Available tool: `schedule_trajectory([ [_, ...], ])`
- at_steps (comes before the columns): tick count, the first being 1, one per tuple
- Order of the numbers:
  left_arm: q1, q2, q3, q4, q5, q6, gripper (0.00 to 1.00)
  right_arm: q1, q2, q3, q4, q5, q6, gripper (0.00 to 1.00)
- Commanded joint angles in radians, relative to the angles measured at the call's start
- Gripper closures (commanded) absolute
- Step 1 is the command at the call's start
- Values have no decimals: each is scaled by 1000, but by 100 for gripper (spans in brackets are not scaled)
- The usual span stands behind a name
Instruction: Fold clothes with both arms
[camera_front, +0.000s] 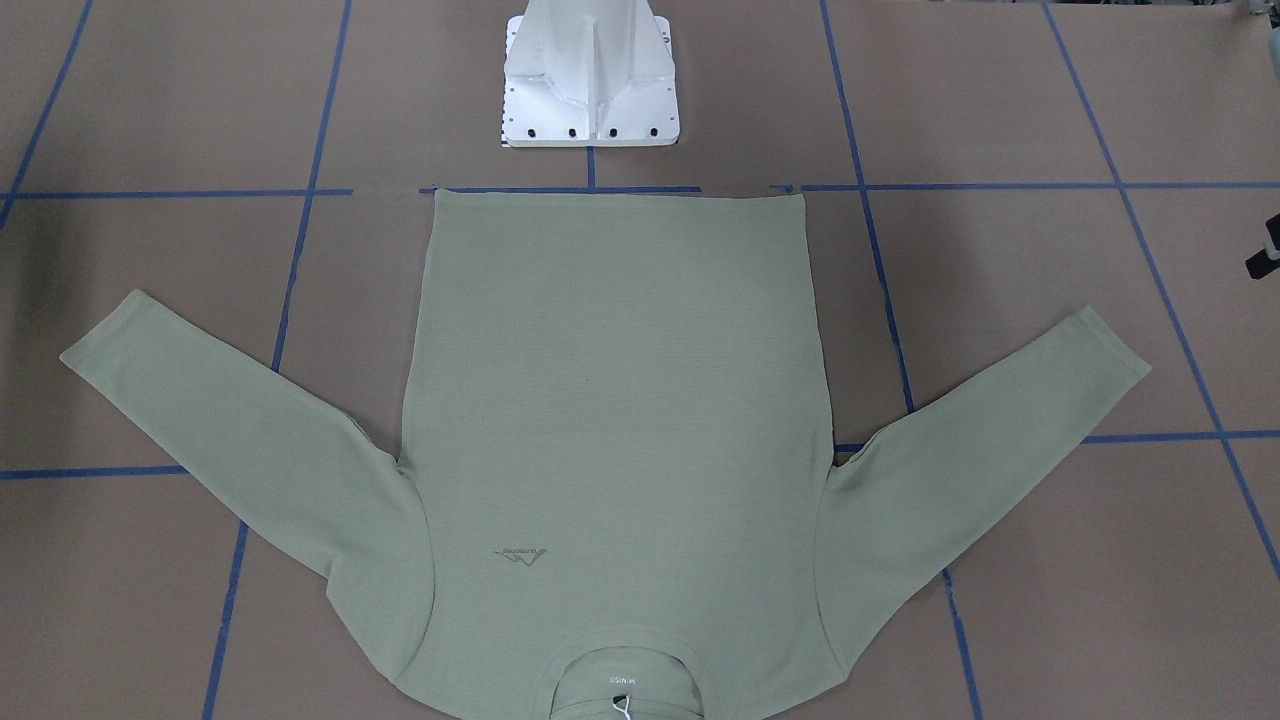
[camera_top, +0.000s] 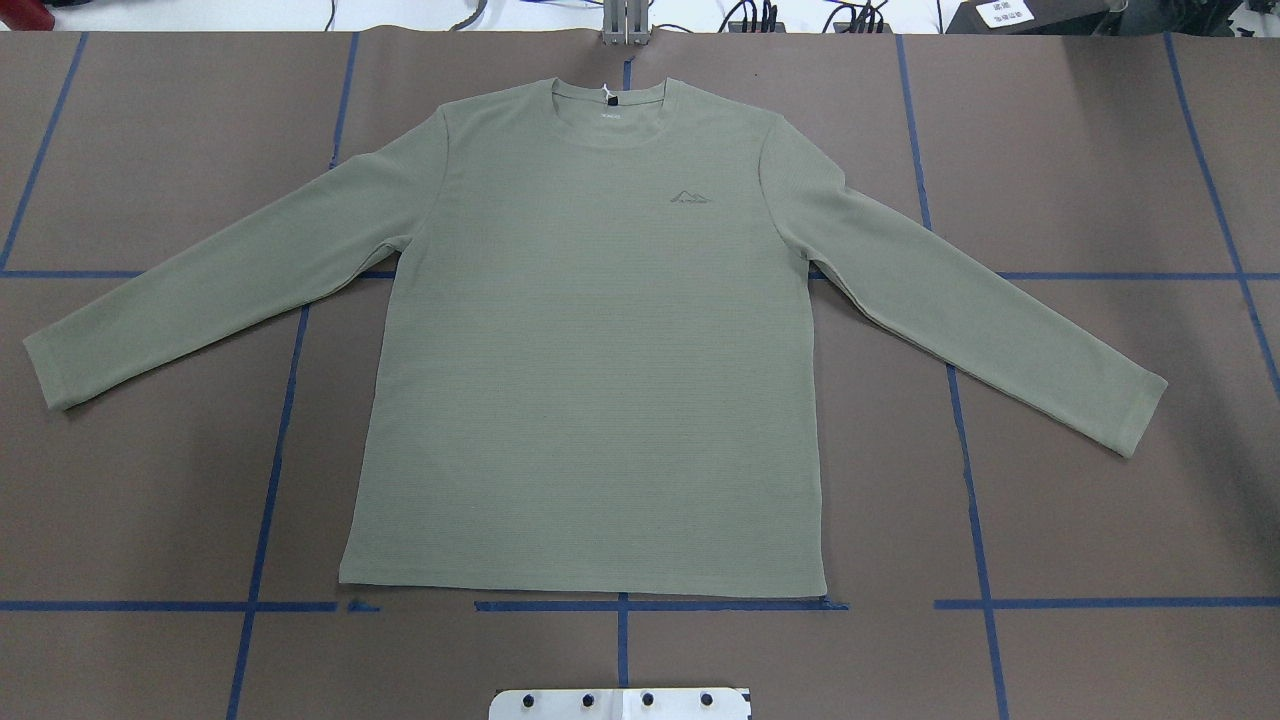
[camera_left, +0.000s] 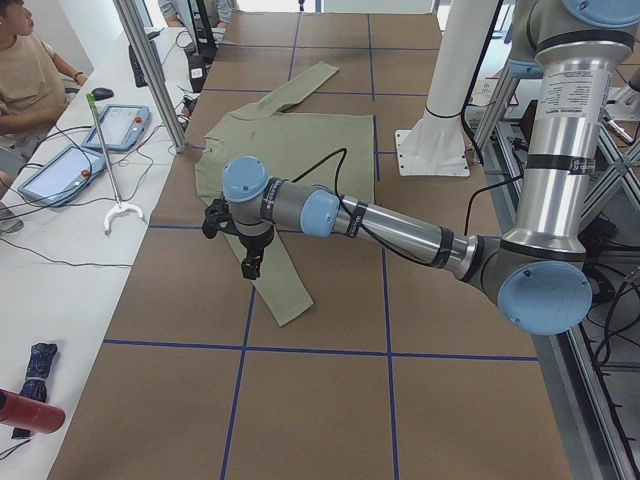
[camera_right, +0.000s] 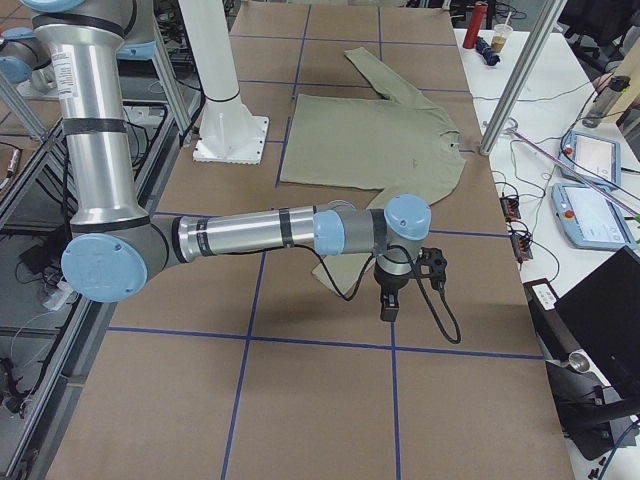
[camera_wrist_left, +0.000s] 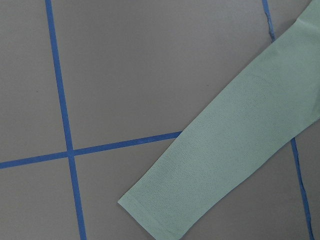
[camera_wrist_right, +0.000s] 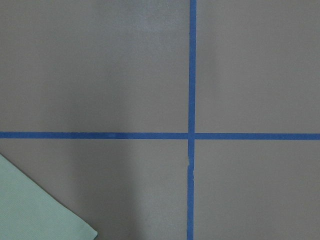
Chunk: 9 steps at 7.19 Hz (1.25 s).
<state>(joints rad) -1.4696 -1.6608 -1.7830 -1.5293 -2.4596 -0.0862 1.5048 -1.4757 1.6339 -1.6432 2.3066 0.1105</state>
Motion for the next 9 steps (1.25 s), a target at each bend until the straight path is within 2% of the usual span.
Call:
schedule_trajectory([
  [1, 0, -11, -4, -5, 1, -6, 0, 0, -6, -9, 44, 2, 0, 0],
  [6, 0, -13, 16, -14, 28, -3, 0, -43, -20, -3, 82, 27, 3, 0],
  [9, 0, 9, -21, -15, 27, -3, 0, -67, -20, 0, 86, 33, 50, 0],
])
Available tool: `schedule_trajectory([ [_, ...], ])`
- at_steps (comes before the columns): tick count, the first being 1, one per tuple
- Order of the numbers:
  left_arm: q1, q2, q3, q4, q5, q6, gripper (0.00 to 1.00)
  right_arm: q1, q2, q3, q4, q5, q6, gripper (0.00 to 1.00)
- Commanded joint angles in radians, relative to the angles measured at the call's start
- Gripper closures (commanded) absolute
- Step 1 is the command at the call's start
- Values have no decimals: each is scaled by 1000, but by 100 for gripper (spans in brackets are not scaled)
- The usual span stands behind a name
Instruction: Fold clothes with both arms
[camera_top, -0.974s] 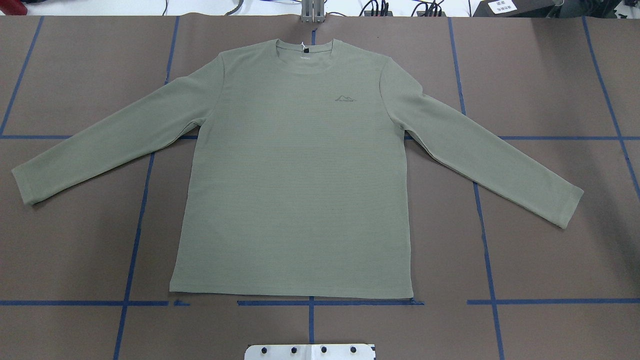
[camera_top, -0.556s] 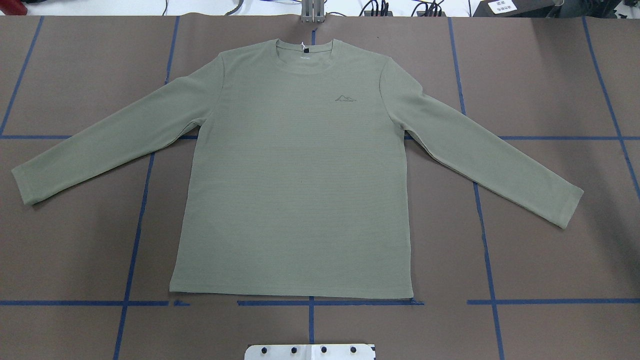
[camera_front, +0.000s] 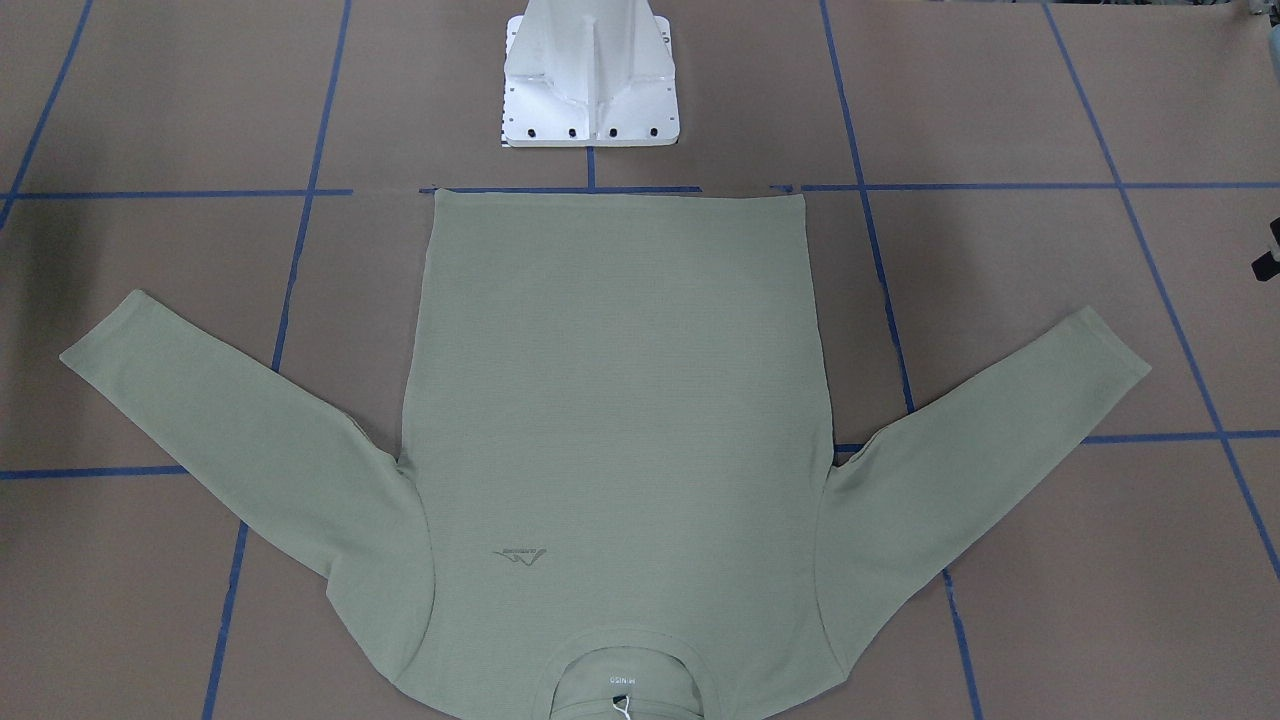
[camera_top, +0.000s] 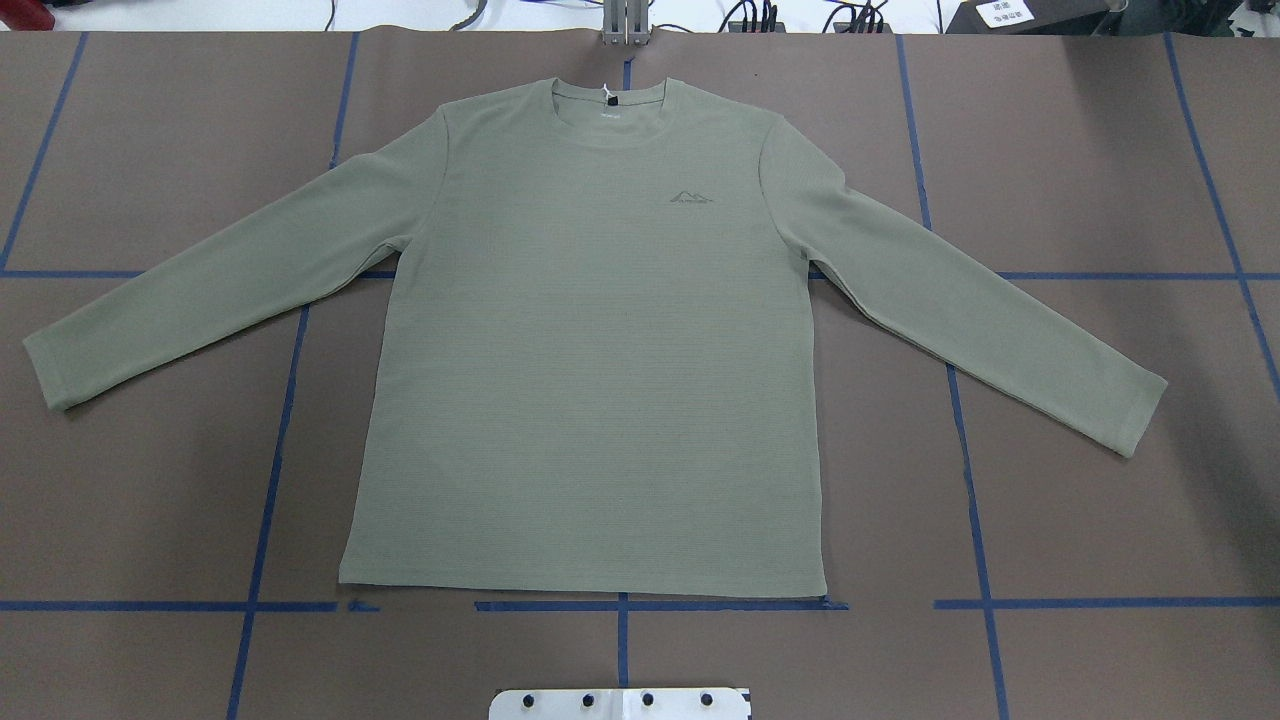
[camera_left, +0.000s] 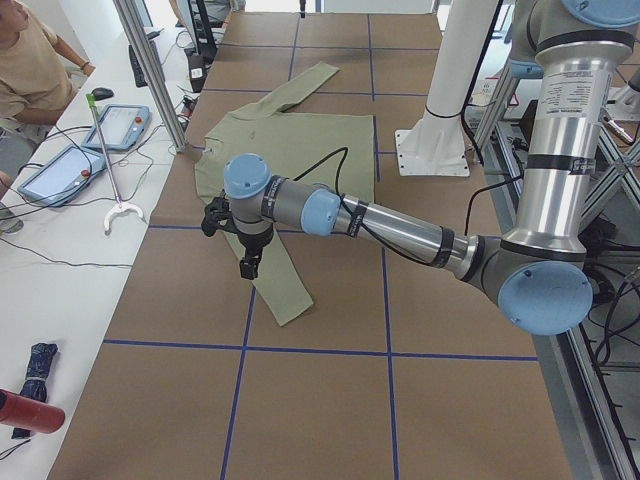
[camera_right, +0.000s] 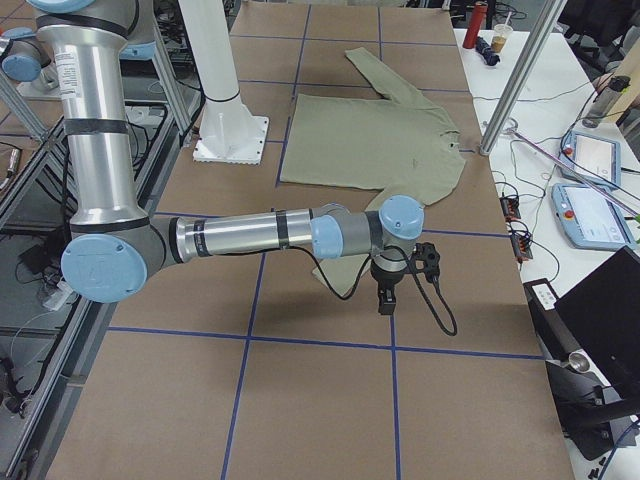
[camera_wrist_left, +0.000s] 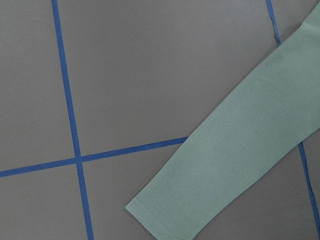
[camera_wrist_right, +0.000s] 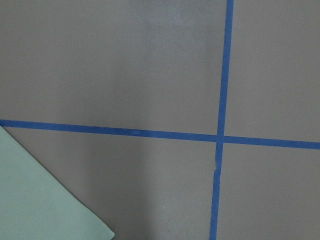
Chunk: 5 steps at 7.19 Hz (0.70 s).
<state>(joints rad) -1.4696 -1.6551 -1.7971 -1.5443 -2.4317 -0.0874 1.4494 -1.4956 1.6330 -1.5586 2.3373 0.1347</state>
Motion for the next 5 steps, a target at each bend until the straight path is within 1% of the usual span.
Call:
schedule_trajectory([
  [1, 0, 1, -10, 0, -7, 0, 0, -30, -3, -10, 50, 4, 51, 0],
  [2, 0, 3, -13, -5, -10, -2, 0, -59, -14, -13, 115, 4, 144, 0],
  [3, 0, 1, -13, -8, -12, 0, 0, -111, -23, -12, 209, 2, 298, 0],
  [4, 2, 0, -12, -31, -12, 1, 0, -168, -58, -12, 338, -4, 412, 0],
  [5, 2, 6, -7, -64, -12, -2, 0, -208, -70, -12, 424, -4, 544, 1],
])
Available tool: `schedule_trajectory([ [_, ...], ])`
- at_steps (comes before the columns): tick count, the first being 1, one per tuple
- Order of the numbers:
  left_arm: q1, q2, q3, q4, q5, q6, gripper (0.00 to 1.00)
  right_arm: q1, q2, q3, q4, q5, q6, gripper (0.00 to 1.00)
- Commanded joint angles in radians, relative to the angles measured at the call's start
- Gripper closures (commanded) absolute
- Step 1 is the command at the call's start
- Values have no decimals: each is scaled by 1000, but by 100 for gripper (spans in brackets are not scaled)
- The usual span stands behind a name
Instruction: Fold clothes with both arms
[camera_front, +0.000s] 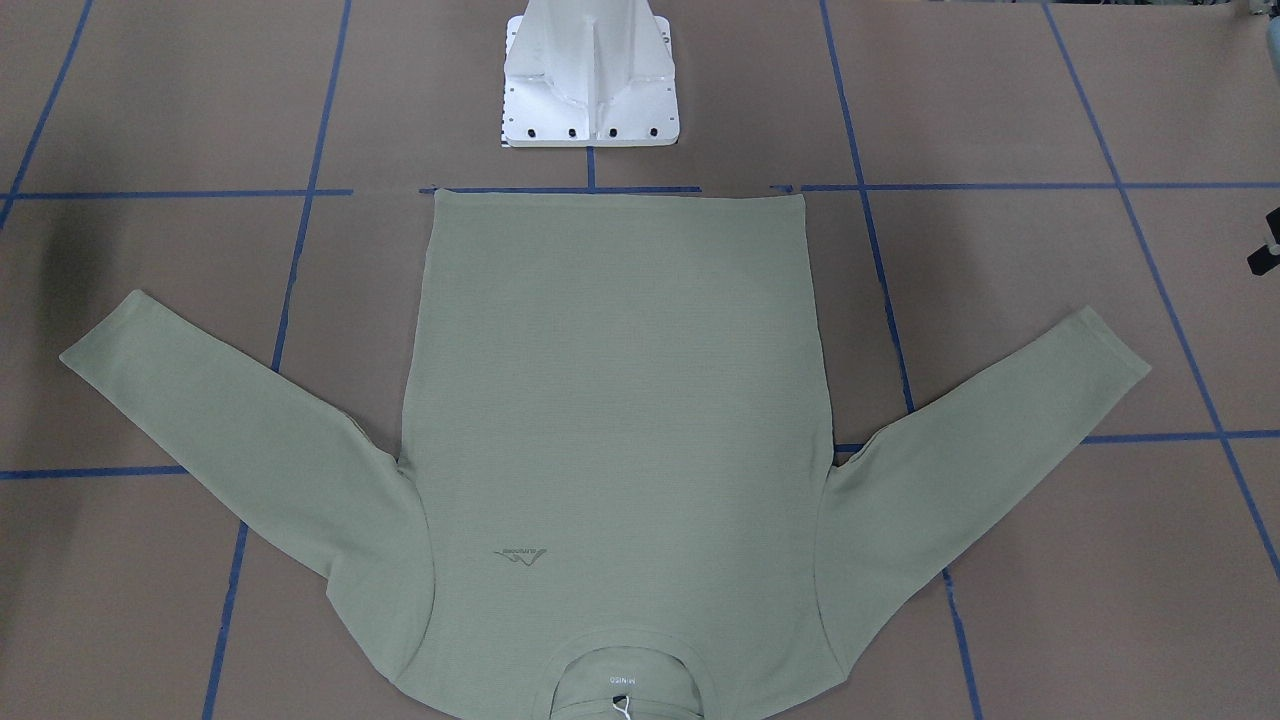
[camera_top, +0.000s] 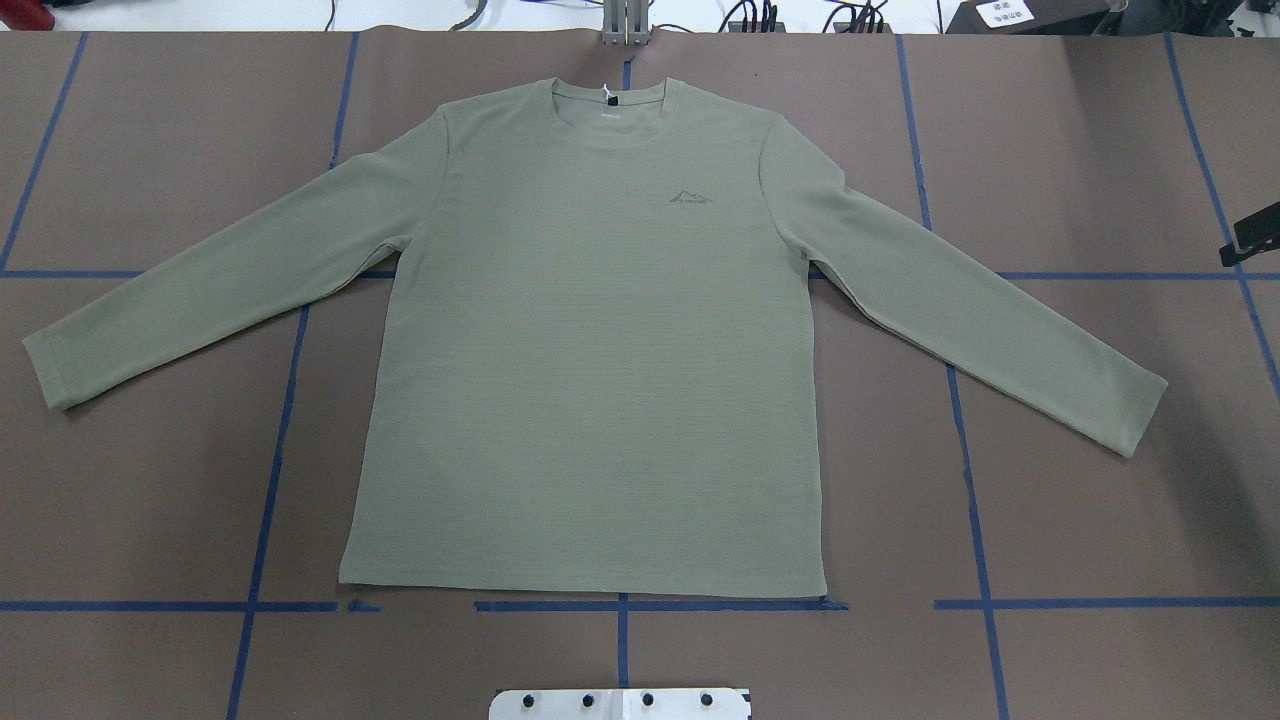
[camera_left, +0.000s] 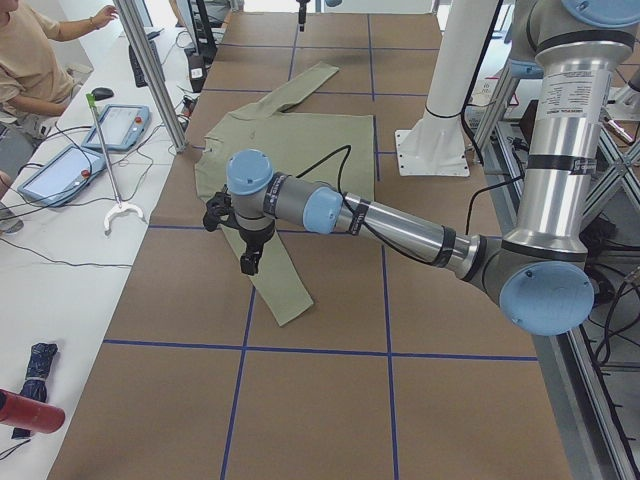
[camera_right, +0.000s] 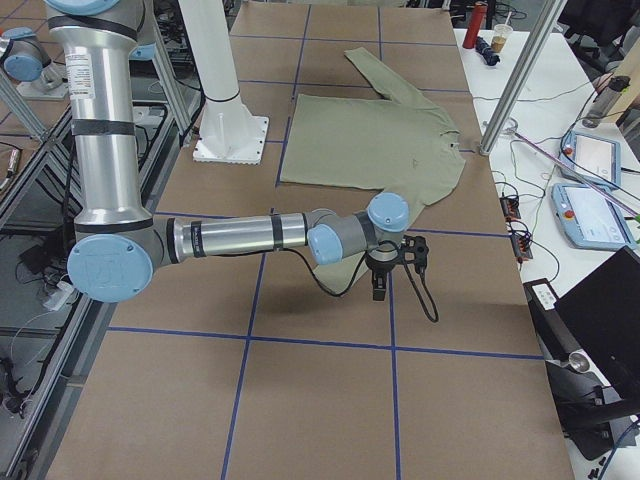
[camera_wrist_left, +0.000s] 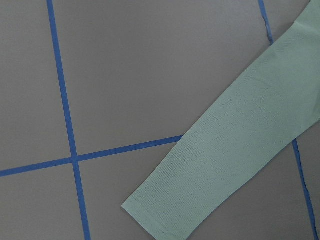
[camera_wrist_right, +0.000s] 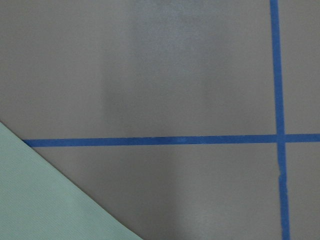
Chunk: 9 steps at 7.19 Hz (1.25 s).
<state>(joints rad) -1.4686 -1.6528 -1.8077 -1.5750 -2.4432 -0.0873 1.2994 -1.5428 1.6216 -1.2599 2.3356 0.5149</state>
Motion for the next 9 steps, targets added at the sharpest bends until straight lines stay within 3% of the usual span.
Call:
schedule_trajectory([
  [1, 1, 5, 7, -36, 0, -3, 0, -98, -31, 1, 189, -1, 288, 1],
  [3, 1, 5, 5, -37, -5, -3, 0, -146, -36, -12, 224, -4, 404, 1],
  [5, 1, -1, 27, -28, -72, -8, 0, -164, -34, -77, 252, -5, 401, 4],
  [9, 1, -1, 16, -33, -65, -55, 0, -166, -53, -104, 286, -10, 393, 6],
])
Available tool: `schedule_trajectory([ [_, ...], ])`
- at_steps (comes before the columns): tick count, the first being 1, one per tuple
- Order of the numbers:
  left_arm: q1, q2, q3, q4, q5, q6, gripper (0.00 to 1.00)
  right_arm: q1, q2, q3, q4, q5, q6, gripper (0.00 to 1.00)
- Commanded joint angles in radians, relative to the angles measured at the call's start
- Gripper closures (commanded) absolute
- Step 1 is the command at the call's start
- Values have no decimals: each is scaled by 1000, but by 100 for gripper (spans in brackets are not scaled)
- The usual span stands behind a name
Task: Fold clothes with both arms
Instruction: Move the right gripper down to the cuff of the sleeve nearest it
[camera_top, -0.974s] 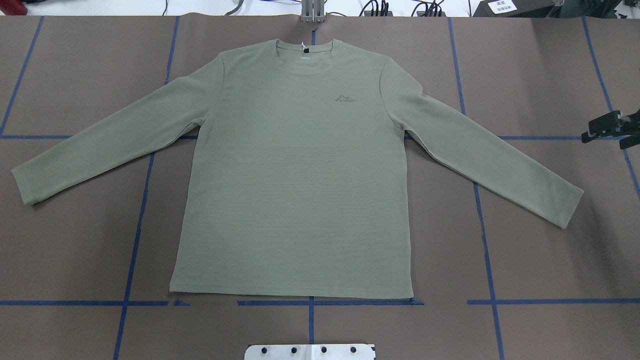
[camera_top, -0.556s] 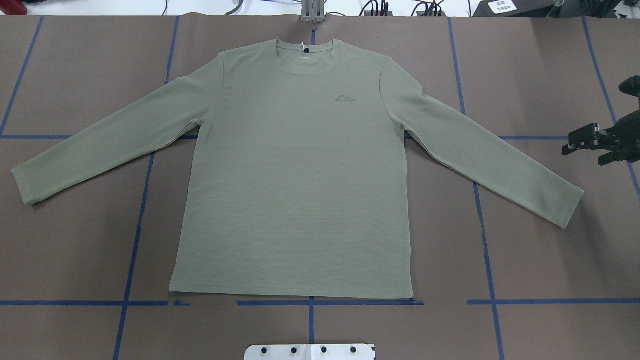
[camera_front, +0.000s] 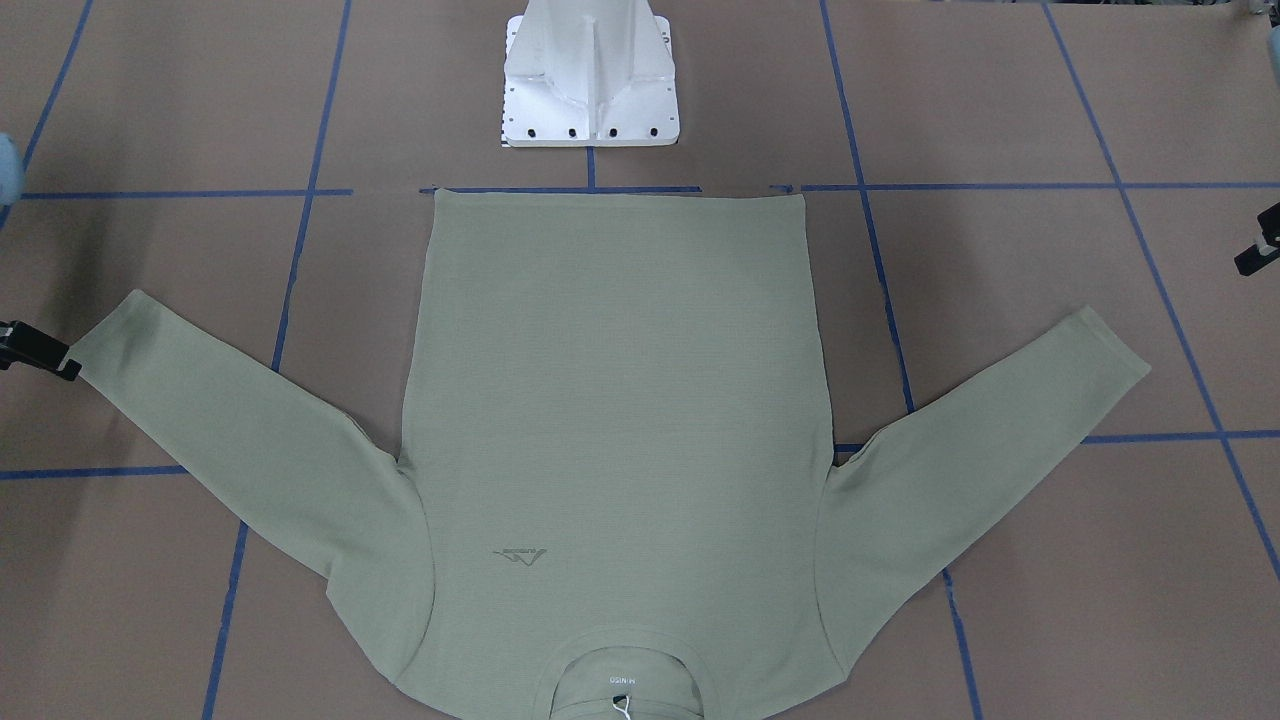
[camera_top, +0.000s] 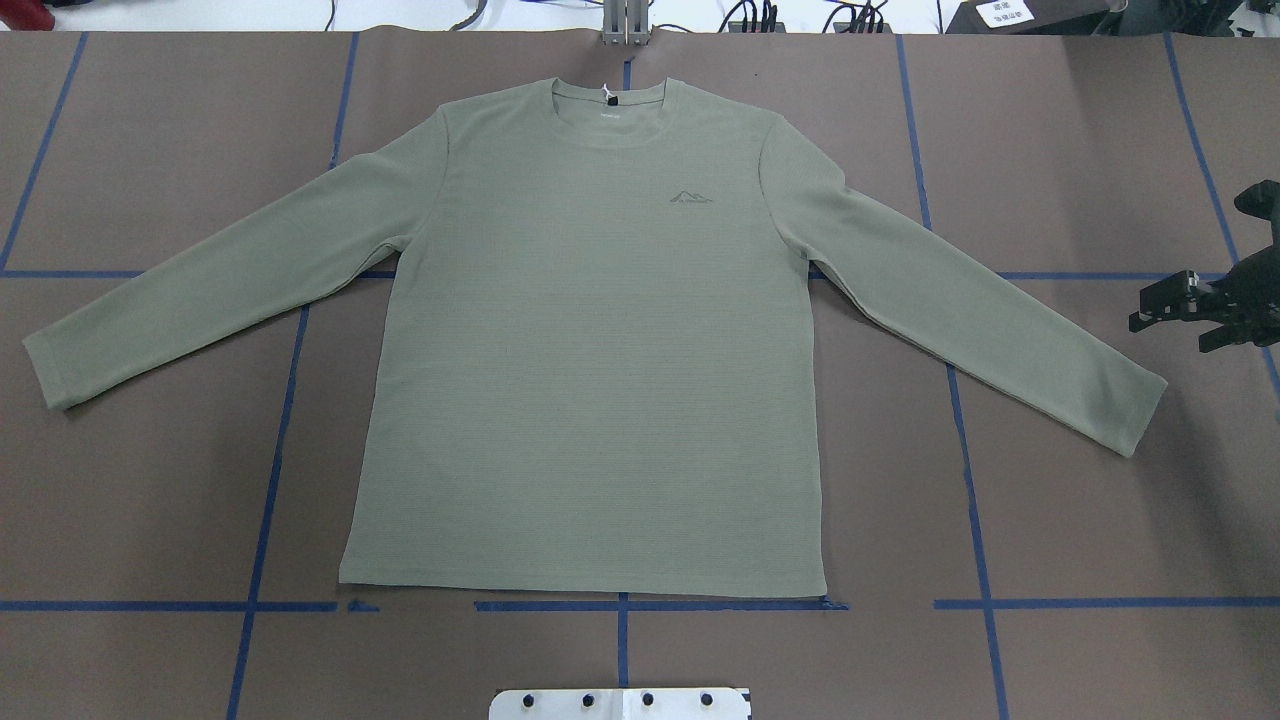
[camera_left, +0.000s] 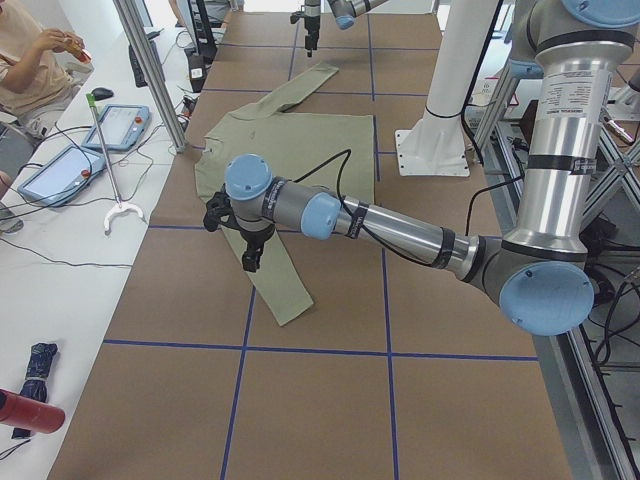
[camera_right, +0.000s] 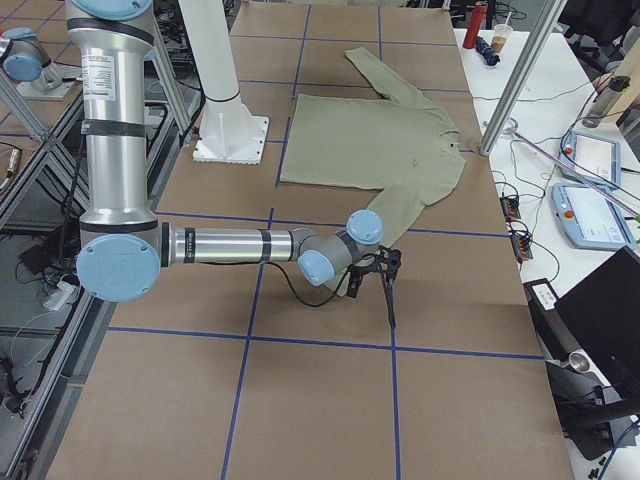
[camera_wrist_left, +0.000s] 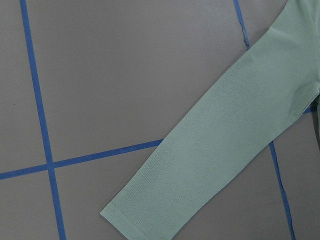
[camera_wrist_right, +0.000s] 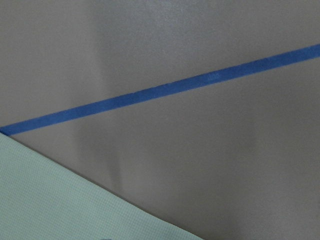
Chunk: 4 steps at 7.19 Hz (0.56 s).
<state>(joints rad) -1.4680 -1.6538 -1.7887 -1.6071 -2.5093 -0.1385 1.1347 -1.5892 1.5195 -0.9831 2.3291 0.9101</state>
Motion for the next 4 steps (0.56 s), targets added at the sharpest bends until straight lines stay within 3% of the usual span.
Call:
schedule_trajectory([
  [1, 0, -1, -6, -1, 3, -3, 0, -1, -17, -4, 33, -13, -2, 7],
  [4, 0, -1, -6, -2, 3, -3, 0, -3, -18, -4, 40, -13, -4, 8],
])
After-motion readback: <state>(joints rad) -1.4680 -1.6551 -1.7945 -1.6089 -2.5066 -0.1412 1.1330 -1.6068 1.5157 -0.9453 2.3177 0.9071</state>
